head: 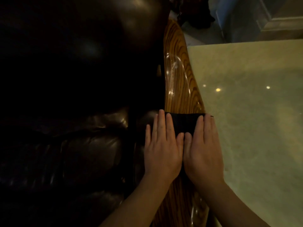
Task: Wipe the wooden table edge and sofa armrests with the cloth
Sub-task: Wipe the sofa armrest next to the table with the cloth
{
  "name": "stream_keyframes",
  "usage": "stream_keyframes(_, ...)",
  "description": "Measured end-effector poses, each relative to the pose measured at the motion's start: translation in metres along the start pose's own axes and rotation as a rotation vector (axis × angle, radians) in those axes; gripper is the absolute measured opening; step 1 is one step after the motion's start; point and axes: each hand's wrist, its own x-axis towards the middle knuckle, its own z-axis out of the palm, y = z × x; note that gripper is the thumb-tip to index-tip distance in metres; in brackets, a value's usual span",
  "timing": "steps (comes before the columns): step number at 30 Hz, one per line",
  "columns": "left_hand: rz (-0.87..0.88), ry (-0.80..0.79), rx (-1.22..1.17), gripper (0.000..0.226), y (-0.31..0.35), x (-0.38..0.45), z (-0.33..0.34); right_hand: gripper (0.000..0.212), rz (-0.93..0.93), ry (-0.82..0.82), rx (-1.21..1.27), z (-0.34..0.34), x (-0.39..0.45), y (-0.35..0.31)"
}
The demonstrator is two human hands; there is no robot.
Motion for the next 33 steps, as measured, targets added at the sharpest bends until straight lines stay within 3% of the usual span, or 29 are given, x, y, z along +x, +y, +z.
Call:
stream_keyframes(12, -0.042, -0.07, -0.001, 0.06, -0.001, 0.051, -0.011, 0.061, 0.012, -0.123, -0.016, -0.006, 0.056, -0.006)
stream_keyframes(27, -0.145, -0.046, -0.203, 0.063, -0.005, 0.176, -0.013, 0.062, -0.027, -0.255, 0.135, 0.003, 0.194, -0.013)
stream_keyframes(33, -0.188, -0.006, -0.16, 0.063, -0.005, 0.225, -0.016, 0.061, -0.031, -0.262, 0.186, 0.011, 0.244, -0.019)
